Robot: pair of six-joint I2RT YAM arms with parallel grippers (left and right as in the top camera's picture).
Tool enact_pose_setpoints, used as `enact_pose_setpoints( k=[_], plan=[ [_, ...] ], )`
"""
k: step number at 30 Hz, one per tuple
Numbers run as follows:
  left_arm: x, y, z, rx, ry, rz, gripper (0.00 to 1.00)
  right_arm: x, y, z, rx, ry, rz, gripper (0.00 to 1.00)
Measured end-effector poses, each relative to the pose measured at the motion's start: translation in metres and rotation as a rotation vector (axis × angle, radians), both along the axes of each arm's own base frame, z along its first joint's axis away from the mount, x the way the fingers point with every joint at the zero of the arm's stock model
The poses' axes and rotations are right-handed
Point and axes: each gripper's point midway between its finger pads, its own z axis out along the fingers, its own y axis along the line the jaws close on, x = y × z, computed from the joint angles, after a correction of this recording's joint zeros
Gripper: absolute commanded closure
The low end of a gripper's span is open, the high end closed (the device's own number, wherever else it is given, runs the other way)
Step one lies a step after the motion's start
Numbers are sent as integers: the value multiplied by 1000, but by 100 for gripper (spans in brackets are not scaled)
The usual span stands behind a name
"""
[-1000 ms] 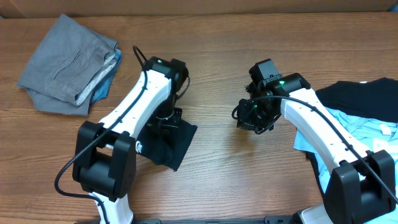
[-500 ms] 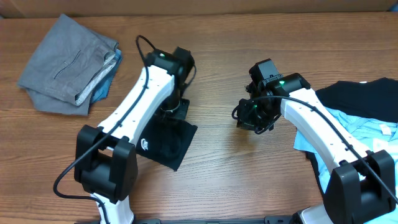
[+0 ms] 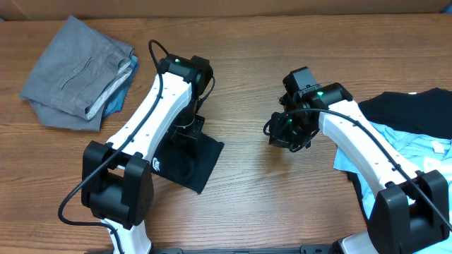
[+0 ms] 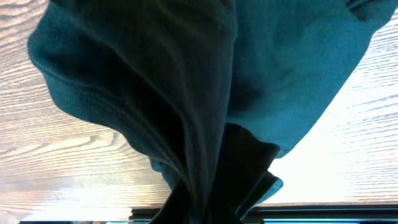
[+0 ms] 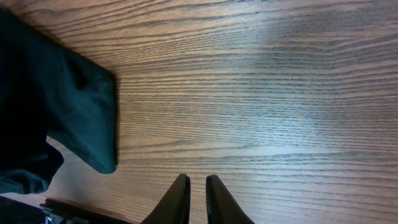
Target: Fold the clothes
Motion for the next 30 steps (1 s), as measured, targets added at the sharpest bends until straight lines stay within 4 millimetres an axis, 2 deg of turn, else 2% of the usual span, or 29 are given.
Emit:
enact_pose_setpoints(
  k=[6,15,17,21,23,24,30],
  plan=[
    [-1,-8,-3,-4,-4,-51,91,1,0,0,1,-2,-1,87],
    [-25,-23,-26,13,54,-159,89,1,0,0,1,-3,0,86],
    [-24,-26,-27,9,47,-175,83,1,0,0,1,-3,-1,86],
    [-20,-33,-29,-16,26,-189,49,1,0,0,1,-3,0,86],
    [-18,-40,-31,-34,11,-193,43,1,0,0,1,-3,0,86],
    [-18,-42,-31,-39,10,-195,36,1,0,0,1,-2,-1,86],
    [-28,-41,-26,-30,46,-155,27,2,-1,0,-7,-11,-1,83]
  ],
)
